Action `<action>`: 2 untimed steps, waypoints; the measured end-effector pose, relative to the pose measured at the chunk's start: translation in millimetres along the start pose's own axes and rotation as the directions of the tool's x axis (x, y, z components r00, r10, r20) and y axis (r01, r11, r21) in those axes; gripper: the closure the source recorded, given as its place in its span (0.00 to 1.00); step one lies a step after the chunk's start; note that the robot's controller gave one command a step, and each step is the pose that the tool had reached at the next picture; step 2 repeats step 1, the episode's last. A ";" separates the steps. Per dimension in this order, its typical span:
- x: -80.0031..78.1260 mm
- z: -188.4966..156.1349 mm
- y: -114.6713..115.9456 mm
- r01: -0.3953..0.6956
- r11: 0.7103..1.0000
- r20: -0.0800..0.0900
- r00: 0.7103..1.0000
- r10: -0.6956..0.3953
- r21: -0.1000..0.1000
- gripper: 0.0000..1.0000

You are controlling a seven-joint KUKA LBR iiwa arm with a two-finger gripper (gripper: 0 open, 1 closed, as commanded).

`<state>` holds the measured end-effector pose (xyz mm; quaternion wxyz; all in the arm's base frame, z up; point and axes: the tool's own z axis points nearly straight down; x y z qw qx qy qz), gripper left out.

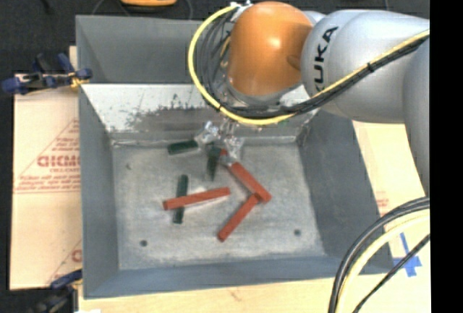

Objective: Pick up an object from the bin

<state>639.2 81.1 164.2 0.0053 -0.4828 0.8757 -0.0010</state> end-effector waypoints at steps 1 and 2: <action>-0.9 -1.3 -1.6 -0.005 1.000 0.002 1.000 0.005 0.001 1.00; -0.9 -1.3 -1.6 -0.005 1.000 0.002 1.000 0.005 0.001 1.00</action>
Offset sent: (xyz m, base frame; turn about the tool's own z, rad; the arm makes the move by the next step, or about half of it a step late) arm -0.0001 -0.0001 0.0002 0.0000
